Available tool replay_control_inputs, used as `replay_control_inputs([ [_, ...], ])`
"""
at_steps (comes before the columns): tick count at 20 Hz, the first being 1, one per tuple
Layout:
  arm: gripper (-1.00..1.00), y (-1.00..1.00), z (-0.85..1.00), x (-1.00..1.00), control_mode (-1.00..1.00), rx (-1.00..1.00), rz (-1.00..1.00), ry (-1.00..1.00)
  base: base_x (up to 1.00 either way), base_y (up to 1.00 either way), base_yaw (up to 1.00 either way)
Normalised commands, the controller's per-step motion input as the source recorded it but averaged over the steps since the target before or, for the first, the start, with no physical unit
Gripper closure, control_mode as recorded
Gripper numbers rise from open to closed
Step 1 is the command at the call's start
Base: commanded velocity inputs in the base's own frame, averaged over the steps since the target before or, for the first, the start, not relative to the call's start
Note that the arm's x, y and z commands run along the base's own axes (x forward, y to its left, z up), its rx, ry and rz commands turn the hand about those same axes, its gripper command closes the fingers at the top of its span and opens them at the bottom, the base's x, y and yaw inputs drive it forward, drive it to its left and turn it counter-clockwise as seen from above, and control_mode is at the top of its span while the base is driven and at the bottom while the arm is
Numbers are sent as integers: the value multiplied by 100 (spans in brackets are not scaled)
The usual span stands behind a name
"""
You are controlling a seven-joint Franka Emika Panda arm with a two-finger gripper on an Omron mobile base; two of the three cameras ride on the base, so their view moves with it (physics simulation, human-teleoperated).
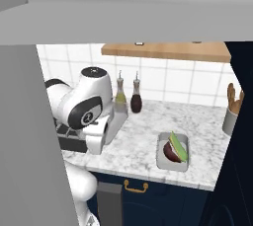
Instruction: Take the meat container that has the chicken drumstick and place it on the second highest rack of the freezer. Then take the vegetable container that has the potato and corn and place it on the highest rack of the freezer.
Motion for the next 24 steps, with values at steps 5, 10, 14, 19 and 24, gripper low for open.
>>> replay_control_inputs([
  [5,100,0,0,0,100,0,0,0,-50,89,-4],
  [10,100,0,0,0,100,0,0,0,-20,100,-9],
  [14,100,0,0,0,100,0,0,0,-58,86,-44],
  [19,100,0,0,0,100,0,0,0,-75,16,-80],
  [24,100,0,0,0,100,0,0,0,-77,14,-81],
])
